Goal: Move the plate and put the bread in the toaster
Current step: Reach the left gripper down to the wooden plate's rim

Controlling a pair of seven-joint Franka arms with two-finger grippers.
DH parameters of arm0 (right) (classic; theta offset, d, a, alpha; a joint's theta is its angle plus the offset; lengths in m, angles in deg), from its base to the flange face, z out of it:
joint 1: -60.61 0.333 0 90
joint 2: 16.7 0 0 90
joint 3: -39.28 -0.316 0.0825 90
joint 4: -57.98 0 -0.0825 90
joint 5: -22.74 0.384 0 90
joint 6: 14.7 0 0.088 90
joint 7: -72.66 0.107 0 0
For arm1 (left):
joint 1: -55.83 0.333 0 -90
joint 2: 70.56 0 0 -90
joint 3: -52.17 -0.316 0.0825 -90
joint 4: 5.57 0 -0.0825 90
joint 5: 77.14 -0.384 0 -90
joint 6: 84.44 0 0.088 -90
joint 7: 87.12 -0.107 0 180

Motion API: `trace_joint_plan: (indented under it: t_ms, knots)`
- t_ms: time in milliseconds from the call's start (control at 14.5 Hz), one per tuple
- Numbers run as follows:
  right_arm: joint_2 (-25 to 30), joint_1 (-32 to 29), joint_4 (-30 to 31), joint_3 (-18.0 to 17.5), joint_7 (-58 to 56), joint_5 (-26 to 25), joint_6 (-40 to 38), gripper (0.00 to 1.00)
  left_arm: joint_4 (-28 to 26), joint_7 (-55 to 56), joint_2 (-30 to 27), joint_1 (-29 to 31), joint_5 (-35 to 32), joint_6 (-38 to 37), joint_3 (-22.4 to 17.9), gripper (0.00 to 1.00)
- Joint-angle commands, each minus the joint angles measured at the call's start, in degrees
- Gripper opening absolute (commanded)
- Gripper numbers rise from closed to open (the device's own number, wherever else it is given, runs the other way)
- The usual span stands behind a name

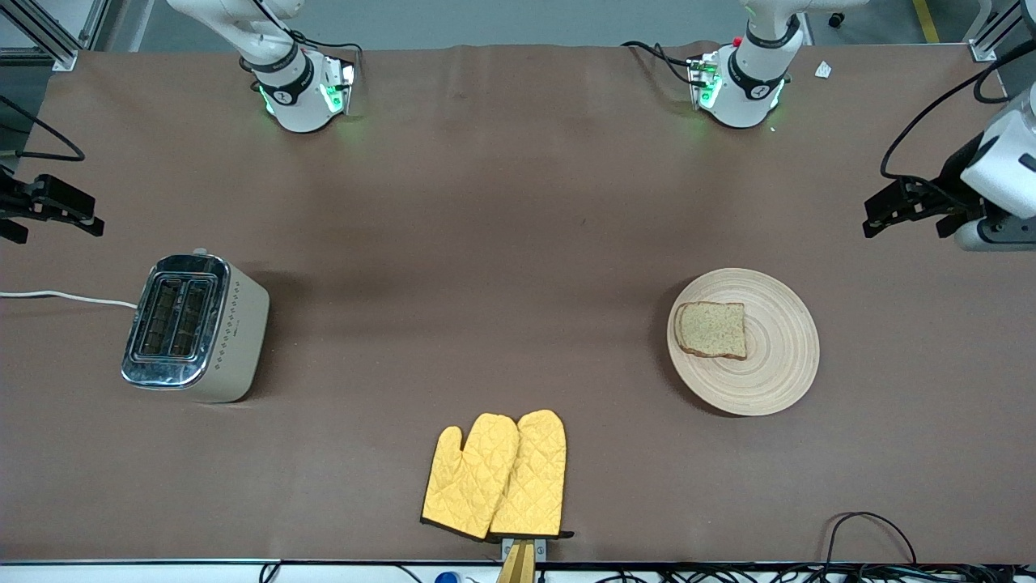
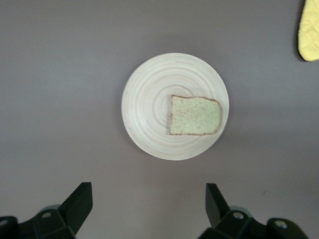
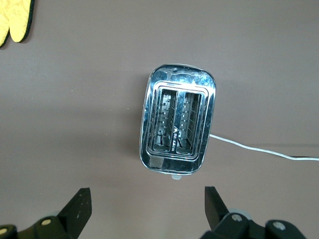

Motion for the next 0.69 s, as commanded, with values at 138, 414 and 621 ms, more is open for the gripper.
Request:
trace_joint_plan:
  t_ms: [138, 414, 621]
  knots:
    - [1.2, -1.0, 1.1, -1.0, -0.4, -0.5, 0.4, 1.0, 1.3, -5.6, 10.1, 9.0, 12.6, -1.0, -0.3, 1.0]
    - [1.2, -0.8, 1.1, -1.0, -0.3, -0.5, 0.4, 1.0, 3.1, -12.4, 22.8, 14.9, 17.6, 0.3, -0.3, 1.0]
    - [1.2, -0.8, 1.1, -1.0, -0.4, -0.5, 0.4, 1.0, 6.4, -20.8, 31.7, 18.2, 21.3, 1.6, -0.3, 1.0]
